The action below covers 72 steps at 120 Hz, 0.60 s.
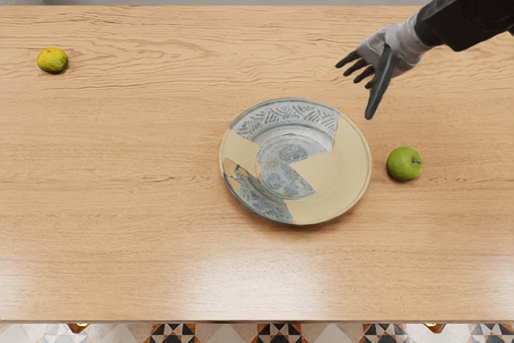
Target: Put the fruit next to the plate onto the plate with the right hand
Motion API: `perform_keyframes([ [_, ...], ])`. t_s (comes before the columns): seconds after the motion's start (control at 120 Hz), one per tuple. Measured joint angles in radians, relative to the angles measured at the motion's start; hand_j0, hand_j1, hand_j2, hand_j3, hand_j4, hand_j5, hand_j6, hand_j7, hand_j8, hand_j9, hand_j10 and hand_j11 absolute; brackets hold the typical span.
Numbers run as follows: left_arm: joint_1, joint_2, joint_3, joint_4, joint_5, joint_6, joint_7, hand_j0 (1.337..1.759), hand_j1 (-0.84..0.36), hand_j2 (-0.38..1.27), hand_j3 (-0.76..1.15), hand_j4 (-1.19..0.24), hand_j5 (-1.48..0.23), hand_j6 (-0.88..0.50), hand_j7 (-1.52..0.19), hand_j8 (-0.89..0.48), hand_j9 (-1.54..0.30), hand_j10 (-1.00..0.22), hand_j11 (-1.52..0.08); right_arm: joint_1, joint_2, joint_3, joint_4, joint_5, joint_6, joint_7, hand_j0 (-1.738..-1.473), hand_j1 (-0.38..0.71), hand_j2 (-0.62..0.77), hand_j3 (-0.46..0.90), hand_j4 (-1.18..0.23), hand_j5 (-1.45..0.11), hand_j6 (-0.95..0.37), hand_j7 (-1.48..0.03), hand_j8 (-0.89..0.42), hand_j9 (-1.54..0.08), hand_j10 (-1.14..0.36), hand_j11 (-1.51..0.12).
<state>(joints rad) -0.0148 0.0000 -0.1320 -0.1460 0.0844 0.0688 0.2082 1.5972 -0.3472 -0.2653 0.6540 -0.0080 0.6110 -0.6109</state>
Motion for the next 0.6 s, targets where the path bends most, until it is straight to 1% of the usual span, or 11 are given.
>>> perform_keyframes([
  [0.1, 0.0, 0.0, 0.0, 0.0, 0.0, 0.0, 0.0, 1.658, 0.35, 0.0, 0.0, 0.0, 0.0, 0.0, 0.0, 0.0, 0.0, 0.0, 0.0, 0.069, 0.09, -0.137, 0.009, -0.014, 0.0, 0.0, -1.658, -0.35, 0.0, 0.0, 0.0, 0.0, 0.0, 0.0, 0.0, 0.0, 0.0, 0.0],
  [0.183, 0.0, 0.0, 0.0, 0.0, 0.0, 0.0, 0.0, 1.658, 0.35, 0.0, 0.0, 0.0, 0.0, 0.0, 0.0, 0.0, 0.0, 0.0, 0.0, 0.107, 0.157, -0.228, 0.012, -0.087, -0.016, 0.0, -1.658, -0.35, 0.0, 0.0, 0.0, 0.0, 0.0, 0.0, 0.0, 0.0, 0.0, 0.0],
  [0.233, 0.001, 0.0, 0.0, 0.0, 0.0, 0.0, 0.0, 1.658, 0.35, 0.0, 0.0, 0.0, 0.0, 0.0, 0.0, 0.0, 0.0, 0.0, 0.0, 0.126, 0.179, -0.257, 0.023, -0.118, -0.025, 0.0, -1.658, -0.35, 0.0, 0.0, 0.0, 0.0, 0.0, 0.0, 0.0, 0.0, 0.0, 0.0],
  [0.3, 0.001, 0.0, 0.0, 0.0, 0.0, 0.0, 0.0, 1.658, 0.35, 0.0, 0.0, 0.0, 0.0, 0.0, 0.0, 0.0, 0.0, 0.0, 0.0, 0.143, 0.176, -0.279, 0.077, -0.151, -0.032, 0.0, -1.658, -0.35, 0.0, 0.0, 0.0, 0.0, 0.0, 0.0, 0.0, 0.0, 0.0, 0.0],
  [0.35, 0.001, 0.0, 0.0, 0.0, 0.0, 0.0, 0.0, 1.658, 0.35, 0.0, 0.0, 0.0, 0.0, 0.0, 0.0, 0.0, 0.0, 0.0, 0.0, 0.151, 0.161, -0.289, 0.14, -0.182, -0.076, 0.0, -1.658, -0.35, 0.0, 0.0, 0.0, 0.0, 0.0, 0.0, 0.0, 0.0, 0.0, 0.0],
  [0.5, 0.001, 0.0, 0.0, 0.0, 0.0, 0.0, 0.0, 1.658, 0.35, 0.0, 0.0, 0.0, 0.0, 0.0, 0.0, 0.0, 0.0, 0.0, 0.0, 0.185, 0.101, -0.304, 0.4, -0.315, -0.395, 0.0, -1.658, -0.35, 0.0, 0.0, 0.0, 0.0, 0.0, 0.0, 0.0, 0.0, 0.0, 0.0],
  [0.6, 0.001, 0.0, 0.0, 0.0, 0.0, 0.0, 0.0, 1.658, 0.35, 0.0, 0.0, 0.0, 0.0, 0.0, 0.0, 0.0, 0.0, 0.0, 0.0, 0.185, 0.02, -0.302, 0.569, -0.378, -0.509, 0.0, -1.658, -0.35, 0.0, 0.0, 0.0, 0.0, 0.0, 0.0, 0.0, 0.0, 0.0, 0.0],
])
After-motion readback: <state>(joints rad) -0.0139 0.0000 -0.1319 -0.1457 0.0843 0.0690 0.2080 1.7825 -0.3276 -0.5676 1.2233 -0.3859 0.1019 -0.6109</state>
